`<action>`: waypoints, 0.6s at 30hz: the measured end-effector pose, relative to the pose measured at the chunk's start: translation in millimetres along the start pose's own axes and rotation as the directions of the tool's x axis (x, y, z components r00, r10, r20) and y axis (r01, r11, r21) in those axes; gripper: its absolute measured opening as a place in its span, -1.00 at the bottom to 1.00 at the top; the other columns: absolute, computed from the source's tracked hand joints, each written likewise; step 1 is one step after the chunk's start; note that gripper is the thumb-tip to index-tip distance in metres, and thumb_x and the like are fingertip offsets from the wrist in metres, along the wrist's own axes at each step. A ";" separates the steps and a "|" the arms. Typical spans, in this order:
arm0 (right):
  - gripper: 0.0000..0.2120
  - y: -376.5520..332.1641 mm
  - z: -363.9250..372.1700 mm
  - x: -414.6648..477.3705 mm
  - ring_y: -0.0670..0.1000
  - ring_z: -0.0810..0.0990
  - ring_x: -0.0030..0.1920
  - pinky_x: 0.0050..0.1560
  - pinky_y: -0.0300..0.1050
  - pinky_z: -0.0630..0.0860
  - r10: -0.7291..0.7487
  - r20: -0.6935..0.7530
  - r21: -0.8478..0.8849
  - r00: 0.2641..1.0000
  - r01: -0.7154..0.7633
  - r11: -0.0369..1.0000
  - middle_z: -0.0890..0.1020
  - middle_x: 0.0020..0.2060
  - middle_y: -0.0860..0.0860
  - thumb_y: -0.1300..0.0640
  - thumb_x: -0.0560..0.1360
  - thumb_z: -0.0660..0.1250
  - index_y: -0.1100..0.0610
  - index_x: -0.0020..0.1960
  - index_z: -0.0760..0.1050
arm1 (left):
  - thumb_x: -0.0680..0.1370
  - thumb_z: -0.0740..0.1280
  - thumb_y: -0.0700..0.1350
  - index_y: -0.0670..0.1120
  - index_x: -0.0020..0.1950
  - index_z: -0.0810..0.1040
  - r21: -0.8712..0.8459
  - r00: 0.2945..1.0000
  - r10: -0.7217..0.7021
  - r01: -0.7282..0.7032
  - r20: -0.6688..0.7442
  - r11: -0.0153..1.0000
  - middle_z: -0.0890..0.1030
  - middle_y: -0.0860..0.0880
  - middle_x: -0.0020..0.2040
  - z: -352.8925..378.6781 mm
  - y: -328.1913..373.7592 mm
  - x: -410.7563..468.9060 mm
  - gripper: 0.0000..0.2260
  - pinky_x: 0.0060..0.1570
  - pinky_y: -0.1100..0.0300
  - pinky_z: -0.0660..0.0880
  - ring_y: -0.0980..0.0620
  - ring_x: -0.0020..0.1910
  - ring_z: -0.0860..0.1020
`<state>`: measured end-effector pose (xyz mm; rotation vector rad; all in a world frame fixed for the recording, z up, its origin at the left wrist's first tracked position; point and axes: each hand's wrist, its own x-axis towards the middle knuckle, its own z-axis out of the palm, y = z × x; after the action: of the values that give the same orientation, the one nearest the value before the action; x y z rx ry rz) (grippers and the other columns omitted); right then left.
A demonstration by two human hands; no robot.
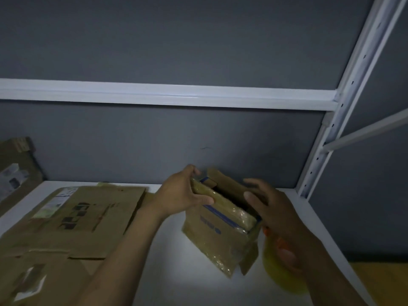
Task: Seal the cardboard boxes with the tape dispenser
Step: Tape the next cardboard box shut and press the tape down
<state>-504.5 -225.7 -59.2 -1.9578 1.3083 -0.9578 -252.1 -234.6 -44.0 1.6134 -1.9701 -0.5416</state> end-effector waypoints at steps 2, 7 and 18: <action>-0.51 3.5 -3.3 -7.5 -0.18 0.60 0.09 0.13 -0.03 0.56 0.001 0.062 0.119 0.998 -0.008 0.993 0.64 0.05 -0.21 -0.35 0.38 0.25 -0.13 0.21 0.52 | 0.30 0.56 0.18 0.07 0.19 0.28 -0.093 0.997 -0.078 0.077 -0.015 0.993 0.49 0.11 -0.12 14.8 1.1 3.4 -0.37 -0.32 0.32 0.39 0.16 -0.18 0.50; -0.46 25.5 2.1 -15.8 -0.28 0.23 0.37 0.35 -0.18 0.32 0.107 0.354 -0.138 0.929 -0.062 0.988 0.19 0.38 -0.40 -0.24 0.42 0.37 -0.32 0.37 0.34 | 0.39 0.50 0.16 0.18 0.53 0.06 -0.169 0.991 -0.124 0.112 -0.057 0.979 0.23 0.06 0.36 39.1 -18.1 -1.8 -0.14 0.30 0.16 0.35 0.07 0.34 0.29; -0.64 44.4 40.9 10.8 -0.15 -0.15 0.50 0.50 -0.02 -0.17 0.004 0.237 -0.198 0.972 0.044 0.979 0.02 0.43 -0.33 -0.17 0.57 0.10 -0.28 0.36 0.29 | 0.50 -0.07 0.46 0.01 0.20 0.61 0.490 0.969 0.106 0.019 -0.225 0.872 0.43 -0.13 0.40 61.8 -18.5 -35.1 -0.29 0.19 -0.09 0.42 -0.21 0.31 0.43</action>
<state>-490.9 -247.7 -114.8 -2.1659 1.2911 -0.5956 -271.7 -205.6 -108.5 1.8139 -2.0454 0.1994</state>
